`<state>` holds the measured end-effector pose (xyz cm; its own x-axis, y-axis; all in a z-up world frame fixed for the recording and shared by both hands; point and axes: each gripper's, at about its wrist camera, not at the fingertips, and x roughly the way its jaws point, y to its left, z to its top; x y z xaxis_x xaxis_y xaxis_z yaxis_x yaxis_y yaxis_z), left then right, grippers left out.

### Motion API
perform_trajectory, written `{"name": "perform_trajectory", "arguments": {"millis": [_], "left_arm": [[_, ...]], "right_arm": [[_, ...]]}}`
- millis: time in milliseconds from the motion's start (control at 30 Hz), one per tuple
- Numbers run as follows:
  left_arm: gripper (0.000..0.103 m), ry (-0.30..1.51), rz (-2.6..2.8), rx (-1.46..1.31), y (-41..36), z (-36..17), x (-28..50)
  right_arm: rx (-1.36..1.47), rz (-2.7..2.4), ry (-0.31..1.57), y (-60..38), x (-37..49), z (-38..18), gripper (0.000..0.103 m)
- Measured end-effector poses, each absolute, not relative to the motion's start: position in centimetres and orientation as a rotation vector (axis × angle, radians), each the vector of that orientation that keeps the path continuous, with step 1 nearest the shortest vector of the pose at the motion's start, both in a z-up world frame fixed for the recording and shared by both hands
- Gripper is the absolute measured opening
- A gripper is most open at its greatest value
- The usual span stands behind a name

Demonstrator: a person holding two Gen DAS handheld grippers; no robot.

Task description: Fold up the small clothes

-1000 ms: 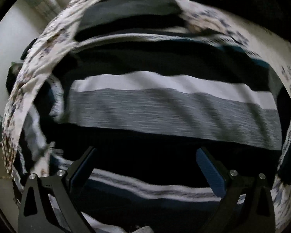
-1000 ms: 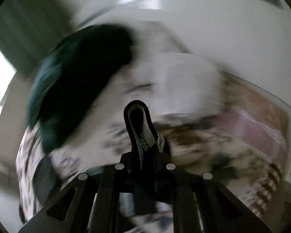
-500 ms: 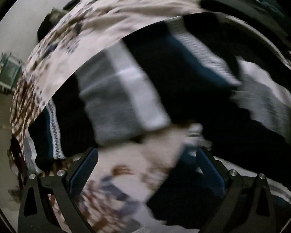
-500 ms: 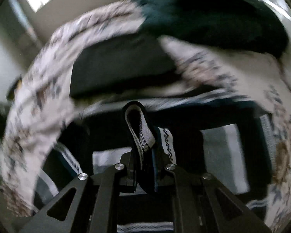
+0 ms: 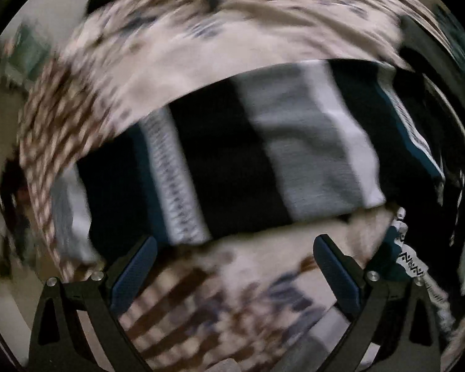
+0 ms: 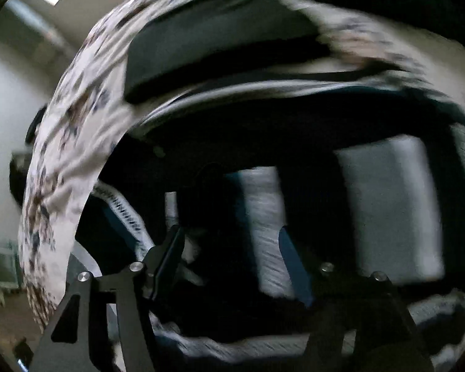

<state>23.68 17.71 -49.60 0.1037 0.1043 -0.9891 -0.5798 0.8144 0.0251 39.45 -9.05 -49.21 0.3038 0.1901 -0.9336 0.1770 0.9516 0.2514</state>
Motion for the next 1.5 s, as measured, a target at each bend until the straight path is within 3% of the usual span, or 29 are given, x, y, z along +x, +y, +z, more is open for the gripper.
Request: {"name": "perform_trajectory", "arguments": {"millis": [133,400,467,500,600,633,800,900,1067,1233,1500], "left_arm": [[0.103,1.377,0.602,-0.805,23.3,-51.2,20.4],[0.103,1.103,0.794,-1.393,30.7,-55.5,14.8],[0.095,1.012,0.871,-1.462,31.5,-55.4,14.0],[0.083,0.976,0.900,-1.472,32.1,-55.2,13.7],[0.018,0.915,0.974,-1.399,33.4,-53.6,13.5],[0.010,0.906,0.971,-1.370,33.9,-53.3,13.6],[0.007,0.904,0.916,-1.091,34.3,-50.7,15.6],[0.007,0.884,0.839,-0.829,32.7,-47.1,18.2],[0.006,0.832,0.668,-0.502,27.1,-41.3,24.0],[0.006,0.832,0.432,-0.336,18.3,-38.1,29.9],[0.006,0.920,-0.030,-0.165,-3.5,-37.0,35.8]], "right_arm": [[0.284,-0.136,1.246,-13.6,34.4,-47.2,0.071],[0.203,-0.235,1.284,-17.3,29.8,-49.8,0.073],[0.224,-0.243,1.318,-16.6,30.3,-50.9,0.073],[0.231,-0.243,1.324,-16.4,30.4,-51.0,0.073],[0.208,-0.244,1.319,-15.5,30.2,-51.1,0.073],[0.201,-0.239,1.315,-15.1,30.2,-50.9,0.073],[0.079,-0.307,1.311,-13.6,31.0,-50.4,0.081],[0.060,-0.321,1.309,-14.1,32.0,-49.9,0.093],[0.049,-0.297,1.291,-15.6,32.8,-49.0,0.094],[0.144,-0.281,1.302,-18.7,32.7,-49.0,0.094],[0.343,-0.376,1.328,-28.8,29.7,-49.2,0.094]]}}
